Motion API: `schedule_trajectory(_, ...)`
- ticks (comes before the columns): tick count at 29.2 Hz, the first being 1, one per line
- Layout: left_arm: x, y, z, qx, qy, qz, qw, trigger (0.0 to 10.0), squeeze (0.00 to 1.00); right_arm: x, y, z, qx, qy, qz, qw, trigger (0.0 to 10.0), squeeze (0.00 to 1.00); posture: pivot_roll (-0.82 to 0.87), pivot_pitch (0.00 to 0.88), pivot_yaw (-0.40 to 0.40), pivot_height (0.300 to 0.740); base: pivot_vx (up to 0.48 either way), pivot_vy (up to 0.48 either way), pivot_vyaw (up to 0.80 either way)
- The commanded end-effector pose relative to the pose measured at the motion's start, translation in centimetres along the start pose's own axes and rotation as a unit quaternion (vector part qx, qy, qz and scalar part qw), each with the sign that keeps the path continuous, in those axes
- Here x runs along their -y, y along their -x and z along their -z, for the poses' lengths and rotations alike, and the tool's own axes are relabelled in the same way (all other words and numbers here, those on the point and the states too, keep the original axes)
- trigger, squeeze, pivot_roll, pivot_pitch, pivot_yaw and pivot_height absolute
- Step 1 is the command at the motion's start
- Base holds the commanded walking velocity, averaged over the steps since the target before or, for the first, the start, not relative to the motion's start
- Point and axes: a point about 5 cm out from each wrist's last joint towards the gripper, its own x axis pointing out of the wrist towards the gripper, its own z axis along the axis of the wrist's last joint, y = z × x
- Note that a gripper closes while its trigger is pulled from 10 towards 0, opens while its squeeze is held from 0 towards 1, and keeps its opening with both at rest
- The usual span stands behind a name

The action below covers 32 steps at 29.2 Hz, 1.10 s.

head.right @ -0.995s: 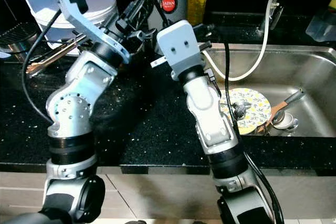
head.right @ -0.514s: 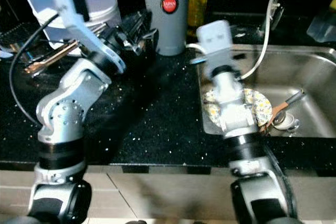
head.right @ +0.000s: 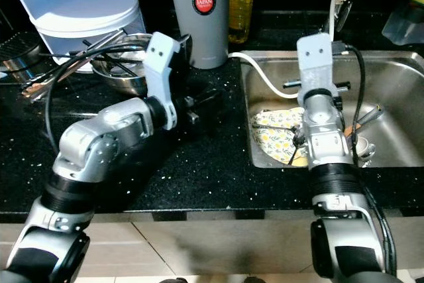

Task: Kitchen organization

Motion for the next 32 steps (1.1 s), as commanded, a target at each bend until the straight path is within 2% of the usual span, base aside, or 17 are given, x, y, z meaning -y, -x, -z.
schedule_trajectory(1, 0.2, -0.1, -0.3, -0.003, -0.017, 0.018, 1.000, 10.0, 0.00, 0.3, -0.1, 1.0, -0.029, -0.018, 0.007, 0.999, 10.0, 0.00, 0.08, 0.058, 0.041, 0.740, 0.000, 0.000, 0.00)
schedule_trajectory(6, 1.3, -0.9, -0.5, -0.005, -0.039, 0.074, 0.996, 10.0, 0.00, 0.9, -0.4, 2.7, -0.090, -0.103, 0.030, 0.990, 10.0, 0.00, 0.07, 0.064, 0.061, 0.740, 0.000, 0.000, 0.00)
schedule_trajectory(12, 1.6, -1.9, -0.2, -0.021, -0.038, 0.106, 0.993, 10.0, 0.00, 0.0, -0.5, 2.4, -0.098, -0.104, 0.008, 0.990, 10.0, 0.00, 0.04, 0.110, 0.122, 0.740, 0.000, 0.000, 0.00)
schedule_trajectory(14, 1.7, -2.0, -0.2, -0.021, -0.036, 0.109, 0.993, 10.0, 0.00, 0.1, -0.5, 2.4, -0.100, -0.098, 0.012, 0.990, 10.0, 0.00, 0.04, 0.110, 0.122, 0.740, 0.000, 0.000, 0.00)
schedule_trajectory(15, 1.8, -2.2, -0.1, -0.021, -0.032, 0.114, 0.993, 10.0, 0.00, 0.8, -0.3, 2.7, -0.103, -0.086, 0.025, 0.991, 10.0, 0.00, 0.02, 0.129, 0.139, 0.740, 0.000, 0.000, 0.00)
schedule_trajectory(20, 1.9, -2.4, 0.1, -0.015, -0.019, 0.117, 0.993, 10.0, 0.00, 1.4, 0.1, 2.8, -0.096, -0.086, 0.029, 0.991, 10.0, 0.00, -0.03, 0.145, 0.159, 0.740, 0.000, 0.000, 0.00)
schedule_trajectory(24, 1.9, -2.6, 0.2, -0.009, -0.012, 0.119, 0.993, 10.0, 0.00, 0.8, 0.6, 2.2, -0.072, -0.076, 0.008, 0.994, 10.0, 0.00, -0.05, 0.150, 0.164, 0.740, 0.000, 0.000, 0.00)
schedule_trajectory(26, 2.0, -2.9, 0.1, -0.004, -0.009, 0.125, 0.992, 10.0, 0.00, 0.3, 0.7, 1.8, -0.063, -0.048, 0.002, 0.997, 10.0, 0.00, -0.08, 0.148, 0.171, 0.740, 0.000, 0.000, 0.00)
schedule_trajectory(27, 2.0, -2.9, 0.1, -0.004, -0.009, 0.125, 0.992, 10.0, 0.00, 0.3, 0.7, 1.8, -0.063, -0.048, 0.002, 0.997, 10.0, 0.00, -0.08, 0.148, 0.171, 0.740, 0.000, 0.000, 0.00)
schedule_trajectory(29, 2.2, -3.0, 0.1, 0.000, -0.007, 0.130, 0.991, 10.0, 0.00, -0.1, 0.7, 1.0, -0.044, -0.012, -0.002, 0.999, 10.0, 0.00, -0.09, 0.148, 0.175, 0.740, 0.000, 0.000, 0.00)
schedule_trajectory(32, 2.5, -3.0, 0.2, 0.006, 0.001, 0.139, 0.990, 10.0, 0.00, -0.7, 1.0, 0.2, -0.030, -0.004, -0.016, 0.999, 10.0, 0.00, -0.13, 0.146, 0.185, 0.740, 0.000, 0.000, 0.00)
